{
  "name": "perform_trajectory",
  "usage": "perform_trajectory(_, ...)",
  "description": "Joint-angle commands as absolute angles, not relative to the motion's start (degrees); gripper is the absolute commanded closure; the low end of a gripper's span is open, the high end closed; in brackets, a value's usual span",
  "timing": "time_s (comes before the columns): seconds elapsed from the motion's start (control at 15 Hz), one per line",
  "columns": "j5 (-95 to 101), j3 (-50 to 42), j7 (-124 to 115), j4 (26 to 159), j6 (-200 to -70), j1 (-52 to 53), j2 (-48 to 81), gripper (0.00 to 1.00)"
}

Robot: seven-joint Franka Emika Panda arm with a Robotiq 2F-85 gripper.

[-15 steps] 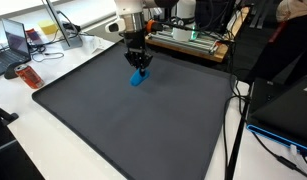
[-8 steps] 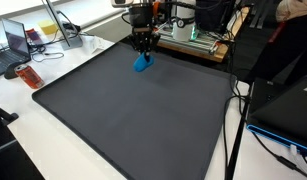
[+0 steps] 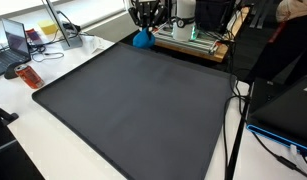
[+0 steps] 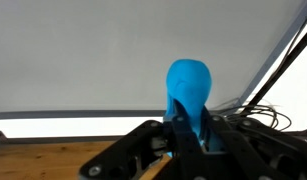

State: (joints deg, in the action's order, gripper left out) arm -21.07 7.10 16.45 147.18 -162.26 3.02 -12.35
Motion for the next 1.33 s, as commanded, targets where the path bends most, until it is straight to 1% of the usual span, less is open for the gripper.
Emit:
perform_trajectory(0.0, -13.11, 6.41, 9.24, 152.46, -165.13, 3.38, -22.18, 0.88)
perform_trajectory(0.33, -1.24, 10.49, -2.11, 154.12, -163.60, -1.72, -34.15, 0.90)
perform_trajectory(0.67, 3.23, 13.83, -7.35, 151.26, -159.36, -4.15, -43.85, 0.92)
perform_trajectory(0.87, 4.91, 15.87, -9.46, 148.14, -159.14, -6.60, -47.02, 0.92)
perform_trajectory(0.93, 5.25, 16.07, -9.52, 147.05, -159.20, -6.86, -47.54, 0.95)
perform_trajectory(1.07, 6.97, 17.72, -10.09, 144.77, -160.65, -9.52, -48.98, 0.97)
perform_trajectory(1.27, 8.98, 20.06, -11.54, 141.31, -163.40, -13.60, -49.55, 0.98)
